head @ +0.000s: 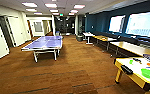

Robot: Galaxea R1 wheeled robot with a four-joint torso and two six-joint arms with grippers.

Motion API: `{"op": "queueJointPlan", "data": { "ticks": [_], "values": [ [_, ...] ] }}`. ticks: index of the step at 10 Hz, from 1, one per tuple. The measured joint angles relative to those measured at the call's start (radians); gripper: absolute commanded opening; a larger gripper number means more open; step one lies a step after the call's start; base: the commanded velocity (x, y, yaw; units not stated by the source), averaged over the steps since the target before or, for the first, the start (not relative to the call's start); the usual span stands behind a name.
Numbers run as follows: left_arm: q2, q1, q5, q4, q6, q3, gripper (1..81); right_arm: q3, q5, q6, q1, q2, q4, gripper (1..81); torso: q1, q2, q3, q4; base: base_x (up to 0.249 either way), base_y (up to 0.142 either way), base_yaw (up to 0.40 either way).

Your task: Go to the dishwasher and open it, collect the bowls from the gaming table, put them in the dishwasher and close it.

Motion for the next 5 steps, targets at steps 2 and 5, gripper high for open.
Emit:
{"op": "queueJointPlan", "data": {
  "ticks": [2, 5],
  "values": [
    [0.0, 0.006, 0.001, 0.0, 0.0, 0.0, 81.1, 0.0, 0.0, 0.0, 0.0, 0.0, 0.0, 81.1, 0.0, 0.0, 0.0, 0.0, 0.0, 0.0, -0.319],
    [0.0, 0.005, 0.001, 0.0, 0.0, 0.0, 81.1, 0.0, 0.0, 0.0, -0.001, 0.0, 0.001, 81.1, 0.0, 0.0, 0.0, 0.0, 0.0, 0.0, -0.331]
  ]
}}
